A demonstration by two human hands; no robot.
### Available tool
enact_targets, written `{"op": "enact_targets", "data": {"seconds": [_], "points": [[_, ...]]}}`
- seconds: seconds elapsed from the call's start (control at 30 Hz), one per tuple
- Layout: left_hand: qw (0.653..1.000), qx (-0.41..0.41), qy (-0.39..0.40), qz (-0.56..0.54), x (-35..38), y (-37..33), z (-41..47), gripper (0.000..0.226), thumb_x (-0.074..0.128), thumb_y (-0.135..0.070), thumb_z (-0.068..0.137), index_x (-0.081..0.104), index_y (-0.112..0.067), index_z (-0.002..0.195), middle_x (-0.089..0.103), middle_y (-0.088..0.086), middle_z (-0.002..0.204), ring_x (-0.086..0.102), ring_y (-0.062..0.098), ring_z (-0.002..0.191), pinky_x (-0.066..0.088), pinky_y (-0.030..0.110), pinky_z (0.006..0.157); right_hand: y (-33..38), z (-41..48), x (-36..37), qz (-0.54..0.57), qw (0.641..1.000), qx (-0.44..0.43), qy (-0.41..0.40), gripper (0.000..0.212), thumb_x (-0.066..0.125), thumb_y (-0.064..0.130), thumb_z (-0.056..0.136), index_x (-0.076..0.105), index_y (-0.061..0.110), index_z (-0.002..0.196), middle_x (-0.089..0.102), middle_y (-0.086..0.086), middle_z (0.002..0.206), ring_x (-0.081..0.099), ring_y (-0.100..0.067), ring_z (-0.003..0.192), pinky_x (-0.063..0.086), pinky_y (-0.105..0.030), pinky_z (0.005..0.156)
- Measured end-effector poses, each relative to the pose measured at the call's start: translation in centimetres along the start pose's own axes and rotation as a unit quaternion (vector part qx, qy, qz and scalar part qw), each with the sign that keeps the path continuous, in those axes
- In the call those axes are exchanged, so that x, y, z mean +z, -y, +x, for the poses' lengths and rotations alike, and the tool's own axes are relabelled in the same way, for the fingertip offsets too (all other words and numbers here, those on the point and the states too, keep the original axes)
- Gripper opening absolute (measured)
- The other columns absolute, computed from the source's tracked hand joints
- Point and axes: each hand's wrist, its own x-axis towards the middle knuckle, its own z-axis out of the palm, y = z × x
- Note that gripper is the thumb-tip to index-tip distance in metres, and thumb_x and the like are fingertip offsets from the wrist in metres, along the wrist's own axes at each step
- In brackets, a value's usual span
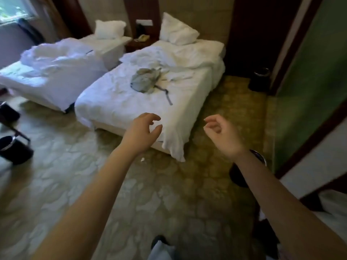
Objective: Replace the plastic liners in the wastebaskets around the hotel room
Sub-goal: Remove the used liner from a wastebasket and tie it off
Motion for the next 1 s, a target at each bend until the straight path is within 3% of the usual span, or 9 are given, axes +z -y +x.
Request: {"op": "enact_targets", "data": {"seconds": [0.2,0.37,0.53,0.63,0.7,0.8,0.87,1.0], "points": [[0.984,-0.153,-0.078,0.041,-9.2,12.2,-6.0,0.03,0.058,-0.025,0.092,0.061,-0.013,0.119,0.061,0.004,0.118,0.06,0.02,0.103,0.043,0.027,0.082,8.5,5.1,15.1,-0.024,0.988,-0.069,0.138,0.019,0.057,0.021,0.094,0.055,0.028,0.112,0.059,0.01,0.093,0.056,-0.005,0.081,0.046,-0.021,0.072],[0.958,-0.255,-0.109,0.066,-16.2,23.7,-10.0,0.039,0.057,-0.031,0.093,0.054,-0.014,0.128,0.057,0.003,0.128,0.057,0.017,0.11,0.038,0.023,0.082,16.2,7.6,28.5,-0.048,0.957,-0.151,0.241,0.027,0.058,0.024,0.093,0.057,0.021,0.12,0.06,0.006,0.107,0.057,-0.013,0.089,0.051,-0.033,0.084],[0.925,-0.351,-0.119,0.082,-21.3,34.1,-14.0,0.046,0.055,-0.034,0.094,0.047,-0.014,0.136,0.051,0.004,0.135,0.052,0.019,0.117,0.041,0.029,0.093,22.6,8.9,42.1,-0.07,0.912,-0.214,0.344,0.037,0.059,0.029,0.094,0.052,0.023,0.129,0.056,0.007,0.118,0.057,-0.01,0.089,0.05,-0.029,0.084],[0.899,-0.411,-0.13,0.074,-23.1,39.2,-15.8,0.048,0.055,-0.034,0.094,0.046,-0.014,0.137,0.05,0.003,0.136,0.049,0.018,0.121,0.04,0.03,0.098,25.0,9.7,48.5,-0.088,0.879,-0.237,0.404,0.044,0.059,0.03,0.094,0.047,0.023,0.136,0.054,0.006,0.122,0.056,-0.007,0.088,0.045,-0.019,0.07],[0.888,-0.436,-0.132,0.069,-23.8,42.5,-16.1,0.048,0.055,-0.034,0.095,0.045,-0.015,0.138,0.049,0.003,0.137,0.048,0.018,0.122,0.04,0.03,0.099,26.4,10.8,52.1,-0.109,0.854,-0.256,0.44,0.046,0.058,0.031,0.095,0.044,0.024,0.138,0.051,0.007,0.123,0.056,-0.009,0.093,0.043,-0.015,0.07],[0.864,-0.478,-0.149,0.054,-24.1,46.7,-15.5,0.049,0.055,-0.033,0.095,0.044,-0.015,0.139,0.048,0.003,0.139,0.048,0.018,0.123,0.04,0.031,0.101,27.9,13.0,57.8,-0.111,0.833,-0.252,0.481,0.047,0.058,0.03,0.095,0.043,0.022,0.139,0.051,0.004,0.126,0.056,-0.015,0.101,0.051,-0.031,0.087],[0.851,-0.5,-0.152,0.045,-24.3,49.6,-14.7,0.048,0.055,-0.032,0.094,0.045,-0.014,0.138,0.048,0.003,0.139,0.048,0.018,0.123,0.039,0.03,0.1,28.7,14.6,61.9,-0.121,0.812,-0.269,0.504,0.048,0.059,0.031,0.095,0.043,0.021,0.139,0.051,0.002,0.128,0.057,-0.016,0.101,0.052,-0.039,0.089],[0.816,-0.552,-0.169,0.031,-25.8,54.5,-13.3,0.048,0.057,-0.032,0.093,0.047,-0.014,0.136,0.049,0.004,0.138,0.049,0.019,0.122,0.041,0.032,0.099,30.5,18.1,69.8,-0.123,0.765,-0.302,0.555,0.047,0.058,0.032,0.095,0.043,0.022,0.139,0.051,0.004,0.127,0.056,-0.014,0.096,0.047,-0.03,0.079]]}}
